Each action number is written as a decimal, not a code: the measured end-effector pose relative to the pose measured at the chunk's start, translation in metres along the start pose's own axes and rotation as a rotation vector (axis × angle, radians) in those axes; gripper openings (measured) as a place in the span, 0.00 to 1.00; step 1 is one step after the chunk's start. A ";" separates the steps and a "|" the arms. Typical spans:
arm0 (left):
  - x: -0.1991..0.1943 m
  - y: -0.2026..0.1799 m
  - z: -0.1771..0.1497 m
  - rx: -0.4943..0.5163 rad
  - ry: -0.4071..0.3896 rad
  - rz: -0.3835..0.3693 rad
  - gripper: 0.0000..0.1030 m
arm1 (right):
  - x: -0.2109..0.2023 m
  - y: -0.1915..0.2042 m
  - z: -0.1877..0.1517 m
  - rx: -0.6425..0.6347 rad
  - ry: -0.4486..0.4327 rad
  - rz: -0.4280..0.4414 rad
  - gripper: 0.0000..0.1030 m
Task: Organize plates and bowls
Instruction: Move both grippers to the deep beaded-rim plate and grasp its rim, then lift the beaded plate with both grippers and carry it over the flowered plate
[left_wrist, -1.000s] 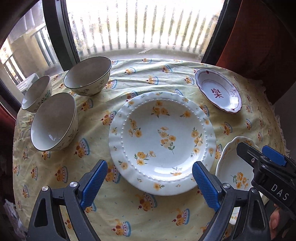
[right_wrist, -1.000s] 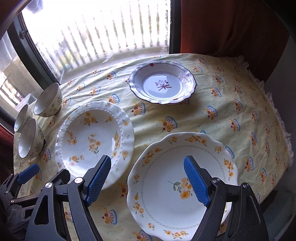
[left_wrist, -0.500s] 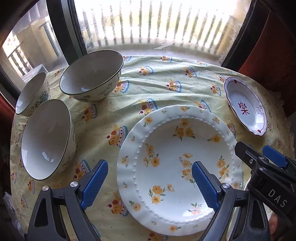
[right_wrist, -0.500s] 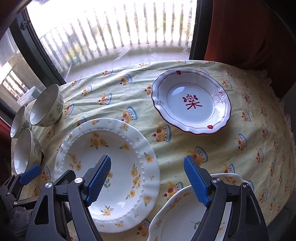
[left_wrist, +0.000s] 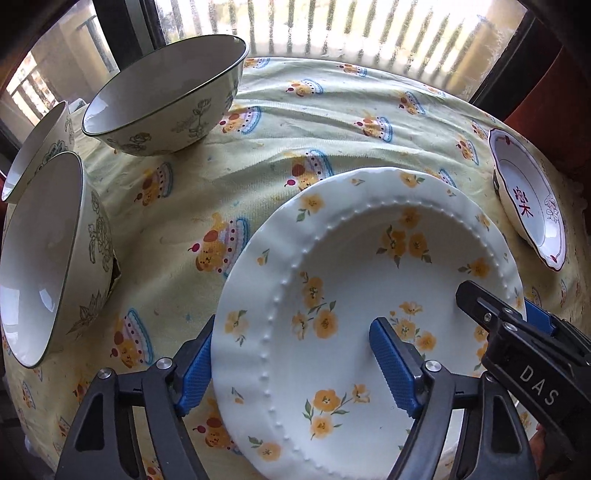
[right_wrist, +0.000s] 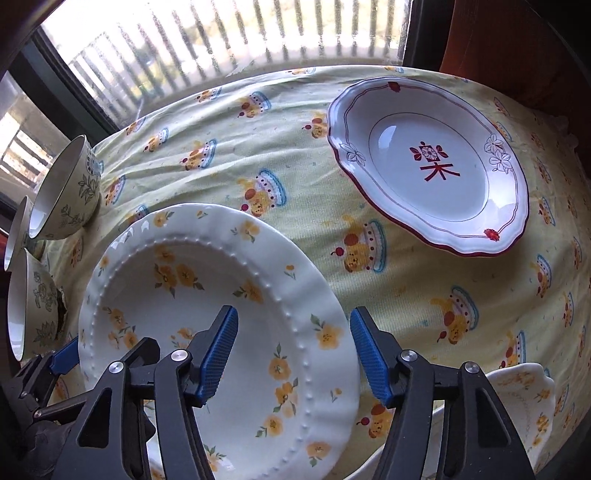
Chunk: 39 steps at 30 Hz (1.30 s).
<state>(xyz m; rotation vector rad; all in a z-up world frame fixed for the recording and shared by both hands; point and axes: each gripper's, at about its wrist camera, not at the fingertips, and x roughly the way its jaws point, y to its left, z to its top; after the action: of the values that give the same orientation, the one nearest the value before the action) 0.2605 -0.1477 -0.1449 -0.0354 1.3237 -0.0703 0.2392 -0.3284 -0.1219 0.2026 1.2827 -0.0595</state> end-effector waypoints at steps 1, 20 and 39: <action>0.000 0.000 -0.001 0.003 -0.003 0.000 0.77 | 0.001 0.001 -0.001 -0.001 0.001 -0.009 0.63; -0.018 0.054 -0.046 0.001 0.026 0.028 0.73 | -0.012 0.045 -0.049 -0.058 0.048 0.009 0.57; -0.029 0.053 -0.085 -0.008 -0.005 0.084 0.75 | -0.008 0.063 -0.079 -0.096 0.028 0.005 0.58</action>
<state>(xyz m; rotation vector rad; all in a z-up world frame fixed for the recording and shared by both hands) 0.1725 -0.0915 -0.1416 0.0137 1.3186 0.0067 0.1725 -0.2527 -0.1278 0.1250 1.3094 0.0092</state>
